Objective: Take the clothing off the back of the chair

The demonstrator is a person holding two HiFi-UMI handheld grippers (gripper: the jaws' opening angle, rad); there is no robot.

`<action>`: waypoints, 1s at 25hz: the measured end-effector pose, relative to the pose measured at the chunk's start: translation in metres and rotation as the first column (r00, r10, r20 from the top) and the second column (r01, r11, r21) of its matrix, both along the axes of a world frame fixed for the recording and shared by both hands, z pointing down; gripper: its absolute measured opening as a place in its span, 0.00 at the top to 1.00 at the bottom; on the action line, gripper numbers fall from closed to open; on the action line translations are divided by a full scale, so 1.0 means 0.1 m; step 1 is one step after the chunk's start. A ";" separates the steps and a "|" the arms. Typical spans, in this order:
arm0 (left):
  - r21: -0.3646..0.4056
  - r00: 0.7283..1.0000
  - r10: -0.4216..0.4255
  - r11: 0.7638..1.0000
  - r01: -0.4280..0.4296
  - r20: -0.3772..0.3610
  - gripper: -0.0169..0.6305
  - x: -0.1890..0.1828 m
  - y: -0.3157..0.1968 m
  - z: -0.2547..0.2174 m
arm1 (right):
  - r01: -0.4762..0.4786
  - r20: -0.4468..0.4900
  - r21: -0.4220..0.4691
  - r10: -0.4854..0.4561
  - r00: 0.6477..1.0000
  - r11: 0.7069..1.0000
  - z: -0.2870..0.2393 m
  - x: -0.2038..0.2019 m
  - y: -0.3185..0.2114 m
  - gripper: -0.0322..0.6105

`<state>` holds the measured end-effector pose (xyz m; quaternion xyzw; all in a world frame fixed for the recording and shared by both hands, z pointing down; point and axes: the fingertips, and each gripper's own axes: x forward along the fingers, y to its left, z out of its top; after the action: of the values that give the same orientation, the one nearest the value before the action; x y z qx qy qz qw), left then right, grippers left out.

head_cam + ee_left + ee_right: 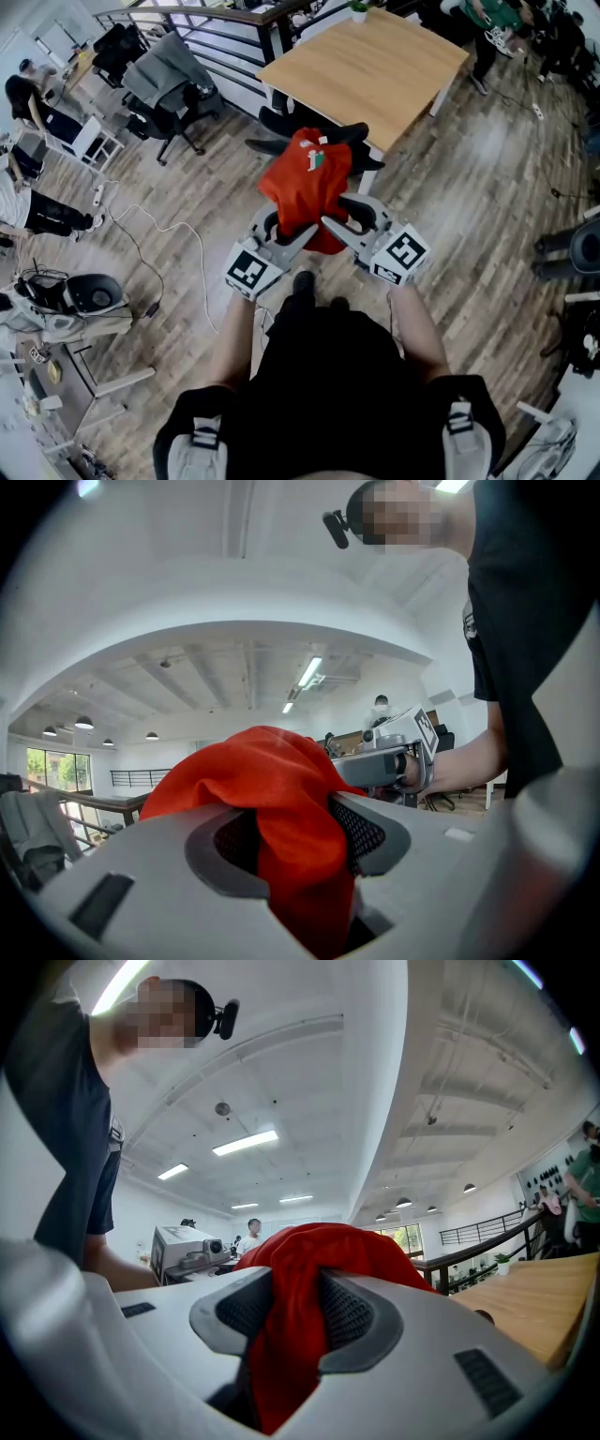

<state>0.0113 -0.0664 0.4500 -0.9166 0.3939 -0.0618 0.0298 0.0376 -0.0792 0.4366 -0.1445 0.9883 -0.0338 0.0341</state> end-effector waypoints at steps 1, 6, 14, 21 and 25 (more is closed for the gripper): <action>-0.005 1.000 -0.002 1.000 0.002 -0.001 0.68 0.03 0.04 0.01 | 0.007 0.002 0.006 -0.007 1.000 1.000 0.01 0.03 0.04 0.71; -0.029 1.000 -0.011 1.000 0.011 -0.002 0.68 0.14 0.18 0.14 | 0.028 -0.008 0.002 -0.028 1.000 1.000 0.15 0.14 0.17 0.71; -0.078 0.999 -0.035 0.996 0.033 -0.027 0.68 0.30 0.38 0.39 | 0.065 -0.018 -0.032 -0.066 0.998 0.997 0.40 0.29 0.34 0.71; -0.117 0.999 -0.031 0.993 0.029 -0.018 0.68 0.31 0.40 0.59 | 0.066 -0.036 -0.078 -0.069 0.997 0.995 0.63 0.30 0.36 0.71; -0.136 1.000 -0.027 0.990 0.025 -0.015 0.68 0.34 0.39 0.67 | 0.065 -0.050 -0.092 -0.070 0.996 0.994 0.72 0.33 0.34 0.72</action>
<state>0.0453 -0.0277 0.5172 -0.9118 0.4008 -0.0813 -0.0365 0.0704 -0.0450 0.5086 -0.1133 0.9907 -0.0758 0.0002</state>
